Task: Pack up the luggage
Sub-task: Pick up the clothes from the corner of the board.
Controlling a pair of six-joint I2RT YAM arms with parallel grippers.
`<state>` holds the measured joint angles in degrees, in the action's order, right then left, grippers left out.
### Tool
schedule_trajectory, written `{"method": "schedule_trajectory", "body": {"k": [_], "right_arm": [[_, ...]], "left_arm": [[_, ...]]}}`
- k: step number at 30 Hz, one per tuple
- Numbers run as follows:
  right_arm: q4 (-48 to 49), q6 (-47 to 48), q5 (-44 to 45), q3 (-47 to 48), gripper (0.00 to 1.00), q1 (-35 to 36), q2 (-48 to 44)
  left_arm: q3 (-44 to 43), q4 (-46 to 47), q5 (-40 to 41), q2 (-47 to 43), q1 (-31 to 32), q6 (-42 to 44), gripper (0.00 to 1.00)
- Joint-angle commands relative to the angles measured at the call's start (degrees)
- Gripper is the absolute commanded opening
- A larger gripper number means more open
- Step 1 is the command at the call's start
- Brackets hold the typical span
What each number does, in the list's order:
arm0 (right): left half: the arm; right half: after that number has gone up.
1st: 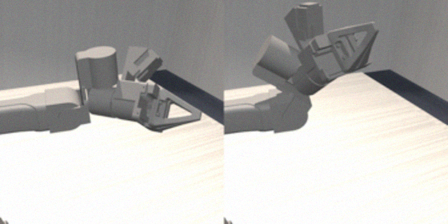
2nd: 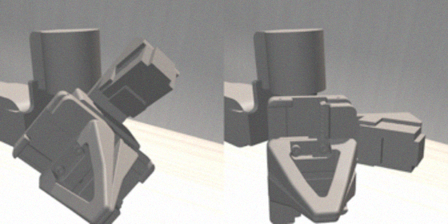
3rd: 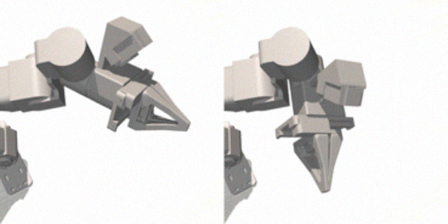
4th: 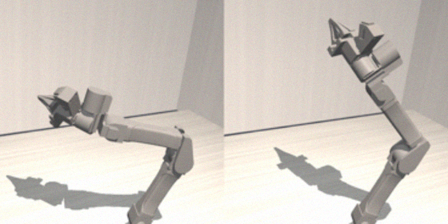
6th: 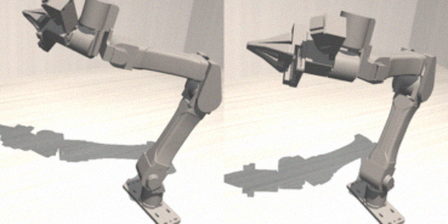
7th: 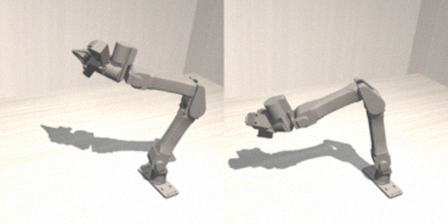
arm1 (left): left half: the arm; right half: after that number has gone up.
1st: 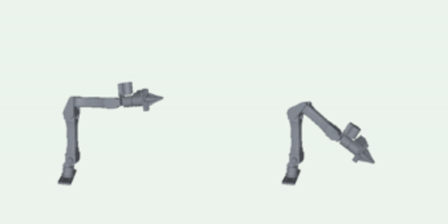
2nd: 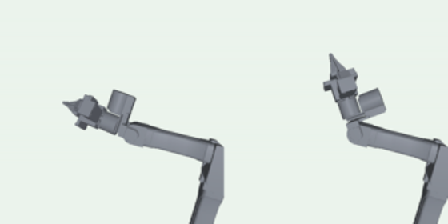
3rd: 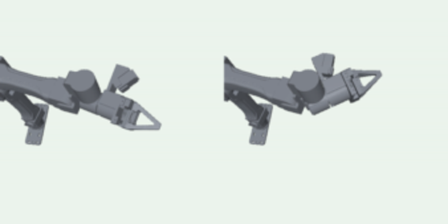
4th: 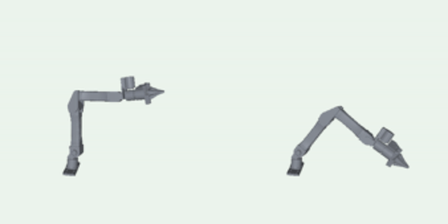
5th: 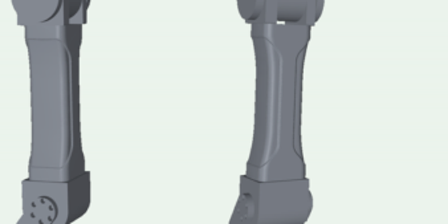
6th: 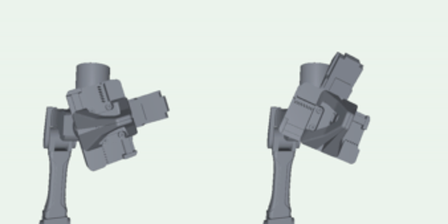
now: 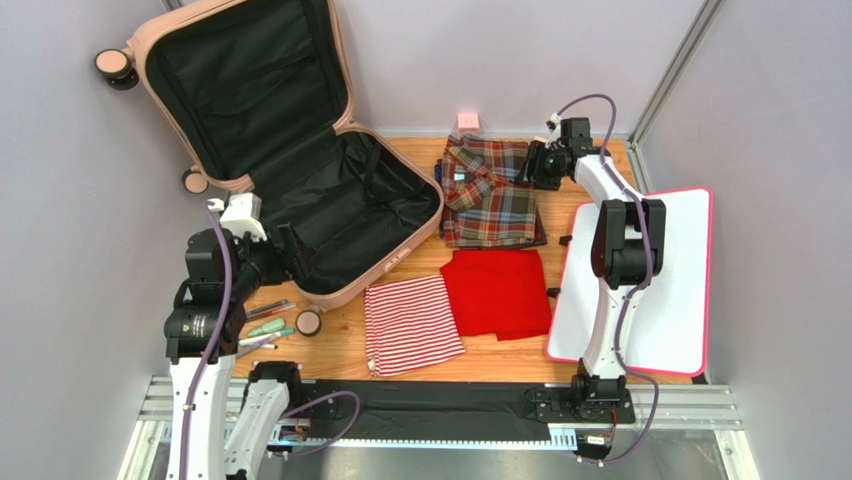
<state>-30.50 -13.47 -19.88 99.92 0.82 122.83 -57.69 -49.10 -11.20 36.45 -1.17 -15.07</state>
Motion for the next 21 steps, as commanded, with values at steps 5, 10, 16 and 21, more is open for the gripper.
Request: {"method": "schedule_trajectory", "body": {"k": [5,10,16,21], "right_arm": [[-0.78,1.08,-2.53,1.95,0.35,0.15,-0.83],[-1.84,1.26,-2.53,0.63,0.12,0.41,-4.26],[-2.63,2.05,-2.88,0.89,0.0,1.73,-7.07],[-3.6,1.79,-2.19,2.03,0.0,3.74,-9.53]], "left_arm": [[-0.14,-1.26,1.44,-0.41,0.03,-0.4,0.98],[0.47,-1.0,1.89,0.03,-0.06,-0.66,0.98],[0.65,0.15,1.62,0.99,-0.06,-0.66,0.98],[0.39,0.85,1.53,1.96,0.03,-0.4,0.97]]}}
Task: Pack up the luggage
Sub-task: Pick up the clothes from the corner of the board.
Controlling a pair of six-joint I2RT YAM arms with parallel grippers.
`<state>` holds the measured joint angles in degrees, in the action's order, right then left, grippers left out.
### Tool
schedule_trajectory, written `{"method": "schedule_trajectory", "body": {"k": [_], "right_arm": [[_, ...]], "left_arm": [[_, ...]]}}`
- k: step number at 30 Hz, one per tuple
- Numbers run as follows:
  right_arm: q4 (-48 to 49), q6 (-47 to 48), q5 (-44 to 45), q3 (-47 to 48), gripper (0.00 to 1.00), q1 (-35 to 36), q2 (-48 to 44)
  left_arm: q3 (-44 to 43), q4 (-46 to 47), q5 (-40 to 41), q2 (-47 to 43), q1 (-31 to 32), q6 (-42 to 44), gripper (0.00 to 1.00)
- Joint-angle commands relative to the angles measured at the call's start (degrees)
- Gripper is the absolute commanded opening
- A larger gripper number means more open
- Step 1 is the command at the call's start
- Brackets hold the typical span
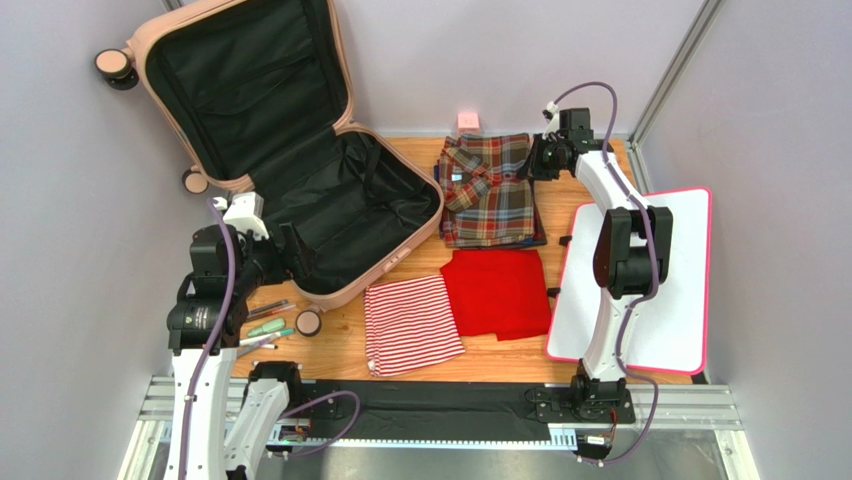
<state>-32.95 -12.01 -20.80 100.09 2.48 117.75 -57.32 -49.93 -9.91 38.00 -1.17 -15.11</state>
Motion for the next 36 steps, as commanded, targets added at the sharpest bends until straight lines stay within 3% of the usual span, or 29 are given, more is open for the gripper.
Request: {"method": "schedule_trajectory", "body": {"k": [1,13,20,36], "right_arm": [[-1.41,0.15,-0.05,2.56,0.0,2.44,-4.9],[-3.79,1.2,9.98,7.04,0.0,8.76,-12.81],[-10.02,4.88,16.39,14.33,0.0,12.45,-13.43],[-17.32,8.58,19.48,28.31,0.0,24.05,-15.27]], "left_arm": [[0.02,1.68,0.24,0.58,0.03,-0.35,0.97],[0.45,2.47,0.33,0.67,-0.06,-0.27,0.97],[0.45,3.08,-0.19,1.11,0.03,-0.35,0.97],[1.42,4.49,-1.78,2.52,0.03,-0.7,0.98]]}}
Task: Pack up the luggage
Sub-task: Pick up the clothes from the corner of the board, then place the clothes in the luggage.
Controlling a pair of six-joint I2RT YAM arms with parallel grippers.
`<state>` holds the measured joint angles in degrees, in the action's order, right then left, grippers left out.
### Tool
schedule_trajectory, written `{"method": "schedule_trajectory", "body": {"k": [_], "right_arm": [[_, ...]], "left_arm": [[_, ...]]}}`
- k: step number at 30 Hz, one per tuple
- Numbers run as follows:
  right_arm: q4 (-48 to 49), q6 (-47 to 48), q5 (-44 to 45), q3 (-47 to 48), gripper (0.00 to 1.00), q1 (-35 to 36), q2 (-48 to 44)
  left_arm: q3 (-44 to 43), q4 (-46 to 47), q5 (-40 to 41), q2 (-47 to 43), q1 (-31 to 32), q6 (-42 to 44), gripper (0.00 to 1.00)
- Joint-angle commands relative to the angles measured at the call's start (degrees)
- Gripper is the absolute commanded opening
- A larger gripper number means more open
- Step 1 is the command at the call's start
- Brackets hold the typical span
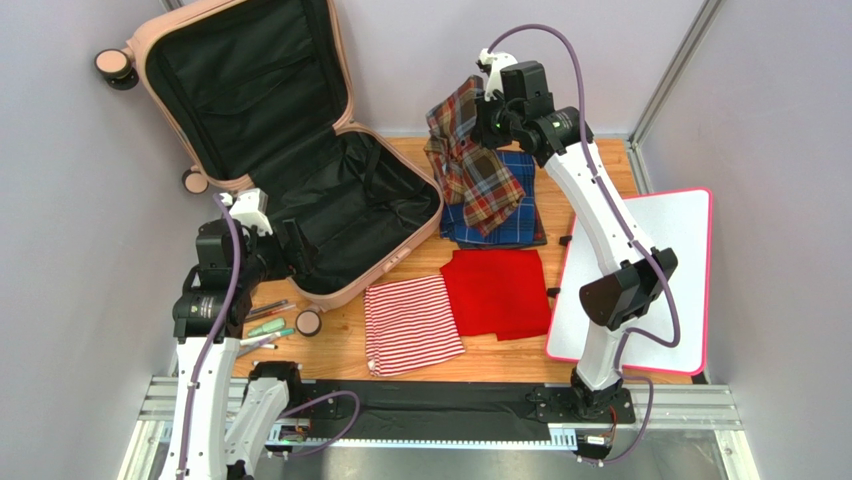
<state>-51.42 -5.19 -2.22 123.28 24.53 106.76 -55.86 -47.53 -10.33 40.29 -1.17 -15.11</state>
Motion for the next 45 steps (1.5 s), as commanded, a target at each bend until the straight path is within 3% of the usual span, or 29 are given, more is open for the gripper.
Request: {"method": "schedule_trajectory", "body": {"k": [1,11,19,24,33,37,45], "right_arm": [[1.06,2.29,0.81,5.65,0.0,2.7,-4.37],[4.56,1.68,-5.68,10.22,0.0,13.07,-3.84],[21.17,-7.37,-17.9,9.87,0.0,16.51,4.06],[30.14,-13.87,-23.53,14.26,0.0,16.51,15.04],[31.38,-15.03,-16.78,19.8,0.0,14.49,33.05],[30.77,-10.64,-7.3,19.71,0.0,14.14,35.53],[29.36,-5.89,-1.57,17.96,0.01,12.73,35.62]], "left_arm": [[-0.04,2.18,-1.36,0.4,0.03,-0.79,0.98],[-1.54,2.09,-0.93,2.07,-0.06,-1.67,0.97],[-2.33,0.6,1.71,1.98,-0.06,-2.9,0.97],[-2.5,-0.28,2.5,1.46,0.03,-2.9,0.98],[-0.75,-0.37,1.63,1.01,0.03,-3.52,0.98],[-1.18,-2.04,1.98,2.42,0.03,-2.64,0.98],[1.18,-1.52,1.63,4.26,0.03,-2.55,0.98]]}}
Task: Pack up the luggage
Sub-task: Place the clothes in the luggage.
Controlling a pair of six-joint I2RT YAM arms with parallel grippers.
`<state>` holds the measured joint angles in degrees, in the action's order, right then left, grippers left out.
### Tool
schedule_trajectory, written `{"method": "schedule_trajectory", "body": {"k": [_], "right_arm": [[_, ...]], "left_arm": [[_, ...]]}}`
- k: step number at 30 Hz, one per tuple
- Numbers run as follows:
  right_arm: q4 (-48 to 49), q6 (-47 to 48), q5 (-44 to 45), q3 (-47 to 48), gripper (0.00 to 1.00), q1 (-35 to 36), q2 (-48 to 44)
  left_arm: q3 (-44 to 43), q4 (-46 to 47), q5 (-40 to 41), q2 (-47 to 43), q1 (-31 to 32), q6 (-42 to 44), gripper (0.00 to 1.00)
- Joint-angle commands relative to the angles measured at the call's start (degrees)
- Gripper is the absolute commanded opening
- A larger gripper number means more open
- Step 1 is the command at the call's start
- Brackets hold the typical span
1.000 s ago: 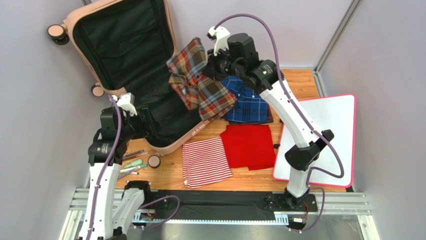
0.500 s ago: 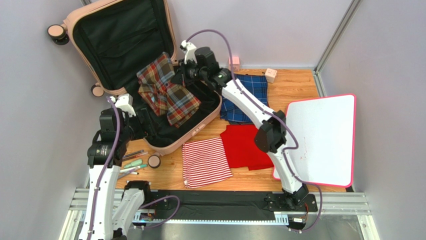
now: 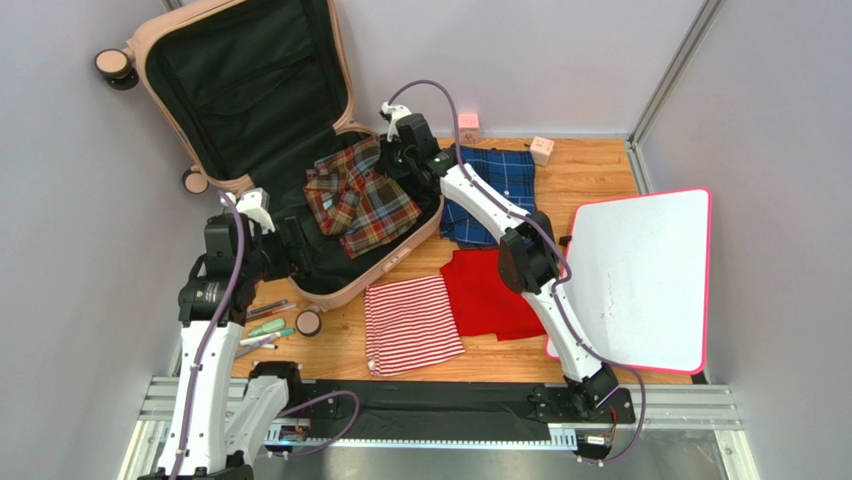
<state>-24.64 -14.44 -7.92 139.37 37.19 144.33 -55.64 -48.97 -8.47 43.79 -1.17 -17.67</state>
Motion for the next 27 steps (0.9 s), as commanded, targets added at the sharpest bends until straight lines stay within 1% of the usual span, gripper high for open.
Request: {"method": "schedule_trajectory", "body": {"k": [1,2,5,6,7,9,14,16,17,19,20,21,23,25,27], "right_arm": [[2.24,4.58,4.67,1.87,0.01,-0.1,-1.86],[1.97,5.03,4.76,1.96,0.03,-0.1,-1.51],[0.13,6.26,4.67,2.83,0.23,-0.36,-0.63],[-0.4,6.61,4.67,3.53,0.5,-0.36,-0.63],[-1.28,6.7,4.67,3.54,0.68,-0.45,-0.89],[-1.81,6.26,4.67,2.32,0.99,-0.45,-2.38],[-1.9,4.86,4.41,-3.74,1.0,-0.1,-8.79],[-2.34,4.94,3.62,-7.17,1.0,0.42,-12.31],[-2.51,5.47,3.7,-8.49,1.0,0.86,-13.45],[-2.86,5.73,4.23,-12.17,1.0,2.09,-16.97],[-3.04,5.56,4.58,-13.32,1.0,2.62,-18.2],[-3.22,5.39,4.84,-14.47,0.99,2.97,-19.86],[-3.3,4.51,4.85,-17.72,0.99,3.94,-21.37],[-3.04,2.67,4.15,-19.31,0.98,4.29,-21.72],[-3.39,1.79,3.53,-19.84,0.94,4.29,-20.94]], "left_arm": [[1.4,0.54,-0.67,1.47,0.03,-0.17,0.98],[2.28,0.98,-1.28,1.82,-0.06,-0.43,0.98],[3.52,2.82,-2.51,2.88,0.03,-0.87,0.97],[3.69,3.7,-2.69,3.23,0.03,-0.87,0.97],[3.87,4.23,-3.13,3.67,-0.06,-0.87,0.97],[4.22,5.8,-3.48,4.28,0.03,-0.87,0.97],[4.49,11.08,-4.36,8.85,0.03,-0.7,0.95],[3.96,14.77,-4.1,12.1,-0.06,-0.87,0.94],[3.7,17.04,-3.84,13.24,0.03,-0.87,0.91],[2.47,19.17,-2.17,17.28,-0.06,-1.14,0.9],[2.03,21.09,-1.56,18.6,0.03,-1.31,0.85],[1.15,22.24,-1.2,21.48,0.03,-1.14,0.84],[0.1,24.87,-1.02,24.49,0.03,-1.49,0.78],[-1.31,26.72,-1.64,28.71,0.03,-2.01,0.77],[-2.97,28.58,-3.04,33.0,-0.06,-2.71,0.75]]}}
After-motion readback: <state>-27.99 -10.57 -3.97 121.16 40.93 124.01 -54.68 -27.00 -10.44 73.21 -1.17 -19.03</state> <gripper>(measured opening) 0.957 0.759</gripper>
